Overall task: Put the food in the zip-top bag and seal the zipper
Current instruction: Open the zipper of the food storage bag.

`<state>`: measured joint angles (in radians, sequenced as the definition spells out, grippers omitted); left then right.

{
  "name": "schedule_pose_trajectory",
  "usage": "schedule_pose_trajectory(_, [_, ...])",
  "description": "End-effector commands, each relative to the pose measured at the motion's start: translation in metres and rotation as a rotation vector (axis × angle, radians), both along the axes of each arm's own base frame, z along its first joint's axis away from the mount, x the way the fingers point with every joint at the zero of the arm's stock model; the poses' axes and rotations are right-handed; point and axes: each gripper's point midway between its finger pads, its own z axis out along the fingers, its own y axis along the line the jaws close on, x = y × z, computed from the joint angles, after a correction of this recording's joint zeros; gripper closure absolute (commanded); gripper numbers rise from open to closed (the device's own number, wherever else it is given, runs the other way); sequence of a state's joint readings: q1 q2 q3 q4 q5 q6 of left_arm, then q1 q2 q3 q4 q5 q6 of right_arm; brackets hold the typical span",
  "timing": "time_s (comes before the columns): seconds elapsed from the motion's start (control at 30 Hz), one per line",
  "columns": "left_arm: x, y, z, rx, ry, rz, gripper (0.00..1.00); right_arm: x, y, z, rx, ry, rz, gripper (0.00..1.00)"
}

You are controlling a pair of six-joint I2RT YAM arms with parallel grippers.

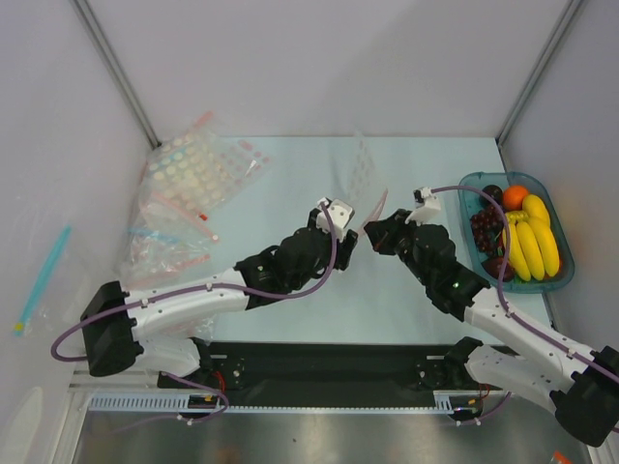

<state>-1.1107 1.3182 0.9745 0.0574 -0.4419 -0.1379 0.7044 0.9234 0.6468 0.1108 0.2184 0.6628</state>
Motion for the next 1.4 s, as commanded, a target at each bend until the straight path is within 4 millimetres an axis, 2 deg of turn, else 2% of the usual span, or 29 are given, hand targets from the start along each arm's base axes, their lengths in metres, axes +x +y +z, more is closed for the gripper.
schedule_pose_trajectory(0.0, [0.006,-0.004,0.020,-0.029,-0.031,0.028,0.39,0.001,0.002,0.020,0.027,-0.071,0.000,1.00])
schedule_pose_trajectory(0.17, [0.009,-0.009,0.009,0.009,-0.010,0.036,0.44,0.001,0.003,0.019,0.022,-0.073,0.007,1.00])
schedule_pose_trajectory(0.37, [0.015,-0.011,0.004,0.027,-0.011,0.061,0.51,-0.001,0.007,0.019,0.017,-0.078,0.027,1.00])
schedule_pose_trajectory(0.47, [0.022,-0.010,0.002,0.042,-0.017,0.099,0.58,-0.001,0.010,0.017,0.010,-0.079,0.041,1.00])
schedule_pose_trajectory(0.57, [0.027,-0.008,0.000,0.061,-0.030,0.131,0.73,-0.001,0.013,0.016,0.002,-0.081,0.058,1.00])
schedule_pose_trajectory(0.6, [0.029,-0.008,0.001,0.069,-0.035,0.138,0.88,-0.001,0.014,0.016,0.000,-0.082,0.061,1.00])
schedule_pose_trajectory(0.63, [0.030,-0.007,-0.001,0.079,-0.036,0.149,0.98,-0.001,0.014,0.015,-0.006,-0.084,0.062,1.00])
schedule_pose_trajectory(0.67, [0.031,-0.005,-0.002,0.090,-0.037,0.159,1.00,-0.001,0.013,0.014,-0.011,-0.084,0.058,1.00])
schedule_pose_trajectory(0.77, [0.035,0.002,0.005,0.091,-0.054,0.202,1.00,0.000,0.011,0.011,-0.023,-0.079,0.053,1.00])
schedule_pose_trajectory(0.8, [0.037,0.011,0.005,0.118,-0.058,0.239,1.00,0.002,0.009,0.010,-0.027,-0.076,0.047,1.00])
schedule_pose_trajectory(0.9, [0.039,0.034,0.022,0.139,-0.087,0.325,1.00,0.008,0.003,0.004,-0.014,-0.047,0.027,1.00])
schedule_pose_trajectory(1.0, [0.036,0.060,0.041,0.184,-0.129,0.417,1.00,0.014,0.000,0.000,0.026,-0.019,0.043,1.00])
schedule_pose_trajectory(1.03, [0.031,0.062,0.047,0.197,-0.143,0.431,1.00,0.015,0.000,-0.005,0.031,-0.007,0.053,1.00])
schedule_pose_trajectory(1.13, [0.021,0.077,0.061,0.278,-0.178,0.500,1.00,0.017,0.012,-0.010,0.055,0.024,0.148,1.00])
schedule_pose_trajectory(1.17, [0.019,0.077,0.070,0.282,-0.191,0.513,1.00,0.015,0.022,-0.016,0.055,0.043,0.209,1.00])
schedule_pose_trajectory(1.27, [0.010,0.072,0.074,0.349,-0.228,0.534,1.00,0.017,0.035,-0.027,0.046,0.081,0.284,1.00])
schedule_pose_trajectory(1.37, [0.005,0.055,0.066,0.436,-0.250,0.518,1.00,0.020,0.037,-0.032,0.092,0.110,0.334,1.00])
